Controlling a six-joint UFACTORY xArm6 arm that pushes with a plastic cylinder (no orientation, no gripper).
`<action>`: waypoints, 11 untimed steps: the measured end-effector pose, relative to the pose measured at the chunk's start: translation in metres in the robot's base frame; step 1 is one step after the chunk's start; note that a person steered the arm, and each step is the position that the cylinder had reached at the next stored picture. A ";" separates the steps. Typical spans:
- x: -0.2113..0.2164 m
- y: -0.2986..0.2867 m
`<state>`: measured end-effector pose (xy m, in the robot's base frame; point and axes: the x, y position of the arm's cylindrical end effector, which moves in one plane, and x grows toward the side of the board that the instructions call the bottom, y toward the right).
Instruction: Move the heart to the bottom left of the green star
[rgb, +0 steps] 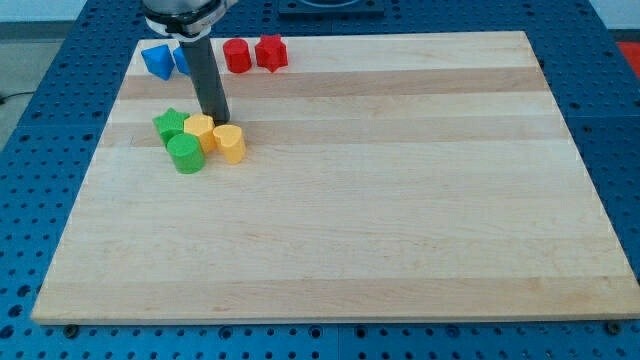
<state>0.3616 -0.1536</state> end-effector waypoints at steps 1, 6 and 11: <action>0.000 -0.018; 0.013 0.167; 0.059 0.045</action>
